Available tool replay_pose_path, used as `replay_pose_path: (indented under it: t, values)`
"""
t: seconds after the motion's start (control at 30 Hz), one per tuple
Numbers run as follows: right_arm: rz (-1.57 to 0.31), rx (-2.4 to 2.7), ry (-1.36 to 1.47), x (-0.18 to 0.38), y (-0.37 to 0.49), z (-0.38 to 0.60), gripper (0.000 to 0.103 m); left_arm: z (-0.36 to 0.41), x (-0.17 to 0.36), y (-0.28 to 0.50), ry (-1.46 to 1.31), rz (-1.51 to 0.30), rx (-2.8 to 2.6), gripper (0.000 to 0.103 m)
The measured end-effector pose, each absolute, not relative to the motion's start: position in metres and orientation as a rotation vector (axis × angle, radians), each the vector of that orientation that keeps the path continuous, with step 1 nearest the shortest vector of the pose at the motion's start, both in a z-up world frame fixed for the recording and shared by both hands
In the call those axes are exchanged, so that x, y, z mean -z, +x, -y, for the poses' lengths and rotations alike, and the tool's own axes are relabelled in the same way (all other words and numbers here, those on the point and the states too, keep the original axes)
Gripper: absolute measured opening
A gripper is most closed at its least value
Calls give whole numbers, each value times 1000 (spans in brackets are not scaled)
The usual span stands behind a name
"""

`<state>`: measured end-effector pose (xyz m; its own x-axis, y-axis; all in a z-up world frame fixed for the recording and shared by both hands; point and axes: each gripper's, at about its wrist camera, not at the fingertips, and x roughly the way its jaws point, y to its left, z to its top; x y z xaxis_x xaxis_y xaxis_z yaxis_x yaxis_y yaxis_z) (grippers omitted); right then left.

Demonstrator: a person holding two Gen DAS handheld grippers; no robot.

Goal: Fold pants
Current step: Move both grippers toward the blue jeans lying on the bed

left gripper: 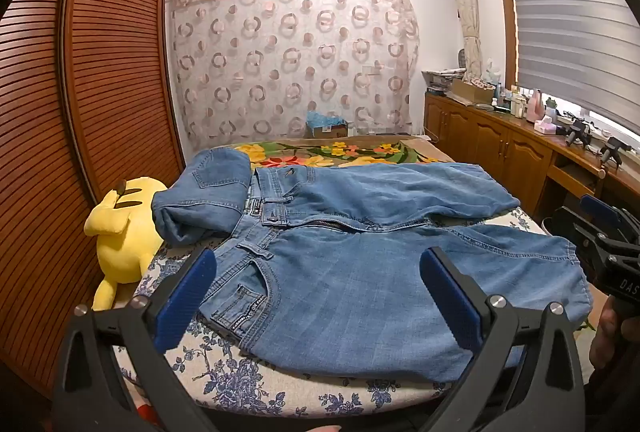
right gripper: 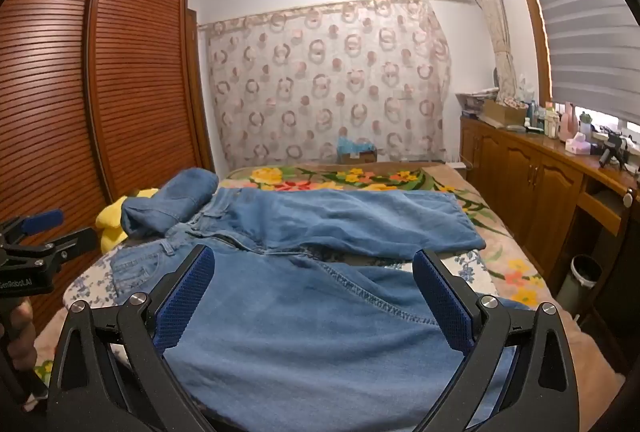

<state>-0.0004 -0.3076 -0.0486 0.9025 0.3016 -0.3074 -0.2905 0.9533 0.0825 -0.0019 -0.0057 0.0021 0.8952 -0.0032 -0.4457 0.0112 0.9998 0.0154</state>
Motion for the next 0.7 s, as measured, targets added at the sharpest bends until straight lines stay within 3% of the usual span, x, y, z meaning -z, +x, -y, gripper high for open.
replay_pose_path:
  t: [0.7]
  values:
    - [-323, -305, 33, 48, -1, 308, 101, 11, -10, -8, 17, -464, 10, 103]
